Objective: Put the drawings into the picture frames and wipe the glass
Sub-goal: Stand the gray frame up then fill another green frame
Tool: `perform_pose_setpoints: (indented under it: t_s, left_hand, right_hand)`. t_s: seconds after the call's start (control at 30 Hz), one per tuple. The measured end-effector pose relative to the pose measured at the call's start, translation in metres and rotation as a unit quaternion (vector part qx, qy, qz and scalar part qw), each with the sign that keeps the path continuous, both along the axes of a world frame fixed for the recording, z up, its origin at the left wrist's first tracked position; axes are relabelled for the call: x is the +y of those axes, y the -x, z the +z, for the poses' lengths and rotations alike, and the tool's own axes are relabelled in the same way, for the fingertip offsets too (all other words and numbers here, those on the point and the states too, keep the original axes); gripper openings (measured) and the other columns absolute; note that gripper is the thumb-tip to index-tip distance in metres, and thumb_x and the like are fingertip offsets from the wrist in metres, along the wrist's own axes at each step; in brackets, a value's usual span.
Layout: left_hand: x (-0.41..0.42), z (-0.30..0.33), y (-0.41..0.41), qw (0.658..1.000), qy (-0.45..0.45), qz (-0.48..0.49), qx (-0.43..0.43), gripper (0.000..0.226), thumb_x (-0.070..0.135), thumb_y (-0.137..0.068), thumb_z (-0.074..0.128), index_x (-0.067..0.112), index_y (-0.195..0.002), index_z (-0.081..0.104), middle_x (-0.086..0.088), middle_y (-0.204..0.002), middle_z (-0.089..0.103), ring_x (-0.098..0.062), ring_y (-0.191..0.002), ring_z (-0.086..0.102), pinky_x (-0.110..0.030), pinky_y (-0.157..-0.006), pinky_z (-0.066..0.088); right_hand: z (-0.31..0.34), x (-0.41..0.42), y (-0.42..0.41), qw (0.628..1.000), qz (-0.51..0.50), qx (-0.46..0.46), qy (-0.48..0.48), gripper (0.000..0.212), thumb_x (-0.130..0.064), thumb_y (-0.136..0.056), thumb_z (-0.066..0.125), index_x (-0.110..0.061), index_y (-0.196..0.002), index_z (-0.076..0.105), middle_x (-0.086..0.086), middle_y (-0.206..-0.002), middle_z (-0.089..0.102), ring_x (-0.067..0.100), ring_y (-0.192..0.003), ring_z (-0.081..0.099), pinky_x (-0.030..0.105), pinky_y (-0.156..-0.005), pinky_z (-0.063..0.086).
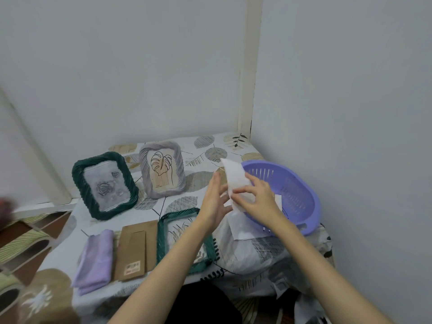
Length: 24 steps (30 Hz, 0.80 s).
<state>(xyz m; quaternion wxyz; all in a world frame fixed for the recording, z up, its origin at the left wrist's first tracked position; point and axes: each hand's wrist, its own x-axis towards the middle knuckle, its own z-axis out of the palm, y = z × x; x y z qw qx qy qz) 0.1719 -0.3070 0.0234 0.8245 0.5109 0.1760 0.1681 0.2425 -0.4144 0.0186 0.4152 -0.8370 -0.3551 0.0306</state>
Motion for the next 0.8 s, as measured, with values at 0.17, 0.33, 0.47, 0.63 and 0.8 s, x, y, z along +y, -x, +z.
perform_pose_setpoints:
  t_s: [0.17,0.33,0.47,0.63,0.8]
  left_hand:
    - [0.026,-0.007,0.036,0.996,-0.049,0.059,-0.04,0.068,-0.02,-0.082,0.041,0.03,-0.128,0.038,-0.01,-0.114,0.059,-0.023,-0.085,0.061,-0.033,-0.059,0.053]
    - [0.049,-0.011,0.076,0.988,-0.114,0.099,-0.019,0.062,-0.026,-0.077,0.038,0.025,-0.107,0.057,-0.006,-0.118,0.054,-0.02,-0.081,0.058,-0.033,-0.062,0.048]
    - [0.071,-0.018,0.106,0.986,-0.119,0.116,0.01,0.058,-0.025,-0.079,0.038,0.014,-0.119,0.053,-0.003,-0.116,0.054,-0.01,-0.07,0.057,-0.015,-0.049,0.047]
    - [0.088,-0.038,0.122,0.959,-0.225,0.126,0.12,0.045,-0.015,-0.078,0.057,0.003,-0.119,0.053,-0.013,-0.123,0.057,-0.009,-0.079,0.061,-0.015,-0.069,0.054]
    - [0.099,-0.064,0.125,0.879,-0.396,0.078,0.253,0.042,-0.001,-0.075,0.07,0.004,-0.115,0.06,-0.011,-0.119,0.063,-0.012,-0.082,0.06,-0.012,-0.071,0.047]
  right_hand:
    - [-0.001,0.02,0.018,0.996,0.068,-0.025,0.051,0.036,-0.011,-0.092,0.044,-0.035,-0.108,0.066,-0.005,-0.157,0.004,0.028,-0.143,-0.004,0.047,-0.115,-0.001]
    - [-0.008,0.047,0.046,0.986,0.132,0.065,-0.079,0.039,0.004,-0.085,0.049,-0.021,-0.111,0.065,0.002,-0.155,0.013,0.007,-0.139,0.013,0.023,-0.111,0.022]
    - [-0.021,0.068,0.058,0.968,0.078,0.193,-0.14,0.053,-0.002,-0.072,0.072,-0.024,-0.117,0.053,0.005,-0.132,0.044,0.032,-0.116,0.053,0.048,-0.09,0.051]
    - [-0.036,0.074,0.059,0.976,0.022,0.211,-0.056,0.047,0.001,-0.072,0.07,-0.016,-0.114,0.058,0.004,-0.096,0.056,0.025,-0.09,0.058,0.032,-0.074,0.05]
    - [-0.044,0.069,0.063,0.979,0.063,0.173,0.089,0.04,-0.001,-0.075,0.066,-0.009,-0.114,0.06,0.004,-0.085,0.05,0.017,-0.079,0.048,0.021,-0.067,0.038]
